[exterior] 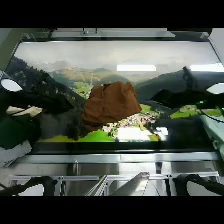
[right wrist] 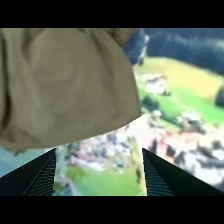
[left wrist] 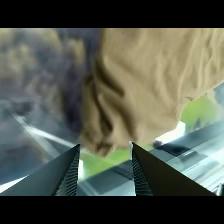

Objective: Fold the shirts.

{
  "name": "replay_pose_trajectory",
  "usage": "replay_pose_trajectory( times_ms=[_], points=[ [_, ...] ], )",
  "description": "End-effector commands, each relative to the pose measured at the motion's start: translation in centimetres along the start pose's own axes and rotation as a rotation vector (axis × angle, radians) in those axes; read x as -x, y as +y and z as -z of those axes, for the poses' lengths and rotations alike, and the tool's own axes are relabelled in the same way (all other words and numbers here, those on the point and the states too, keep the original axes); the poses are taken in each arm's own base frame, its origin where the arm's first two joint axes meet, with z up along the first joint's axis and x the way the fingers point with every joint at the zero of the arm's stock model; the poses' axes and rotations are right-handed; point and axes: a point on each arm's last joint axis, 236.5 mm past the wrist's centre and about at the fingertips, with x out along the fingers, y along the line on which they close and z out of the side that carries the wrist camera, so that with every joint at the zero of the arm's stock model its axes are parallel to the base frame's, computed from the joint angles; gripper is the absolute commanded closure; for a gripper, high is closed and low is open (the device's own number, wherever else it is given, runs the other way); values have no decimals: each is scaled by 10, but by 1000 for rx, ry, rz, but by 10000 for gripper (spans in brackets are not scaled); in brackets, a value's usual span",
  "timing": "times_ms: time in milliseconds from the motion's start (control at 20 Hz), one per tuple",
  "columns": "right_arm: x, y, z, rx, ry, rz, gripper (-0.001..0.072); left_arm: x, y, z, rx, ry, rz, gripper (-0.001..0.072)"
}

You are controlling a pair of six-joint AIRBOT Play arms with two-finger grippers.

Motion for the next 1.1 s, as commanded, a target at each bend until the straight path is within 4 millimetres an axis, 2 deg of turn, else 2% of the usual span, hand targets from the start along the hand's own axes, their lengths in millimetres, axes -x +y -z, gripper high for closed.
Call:
replay_pose_trajectory(
  times_ms=[0,150,250,350,400,450,500,550,650,750,850,950,1050],
  points=[
    [-76,-17,14,-33,73,17,138,-60,4,5,30,40,104,375],
    [-118,-2,11,-38,110,-40,139,-85,-3,4,-2,133,130,376],
    [-130,8,-1,-8,106,-55,140,-94,-14,2,-36,184,153,376],
    [-132,19,-15,13,91,-77,149,-98,-22,-2,-63,200,162,378],
    [-130,26,-23,17,78,-94,196,-99,-26,-6,-76,197,164,379],
    [-128,34,-27,24,77,-117,473,-98,-30,-10,-88,188,165,389],
    [-124,44,-29,46,86,-143,690,-94,-35,-14,-102,184,173,590],
    [-120,57,-31,75,96,-181,690,-90,-41,-17,-120,188,184,697],
    [-104,86,-33,152,119,-264,691,-72,-61,-20,-166,212,220,698],
    [-74,117,-41,223,110,-318,692,-39,-92,-27,-242,198,247,698],
    [-21,148,-66,315,23,-348,692,11,-129,-41,-334,104,253,698],
    [59,180,-99,421,-156,-340,692,79,-168,-55,-410,-60,245,698],
    [152,218,-114,546,-357,-311,692,159,-207,-57,-503,-255,229,698]
  ],
)
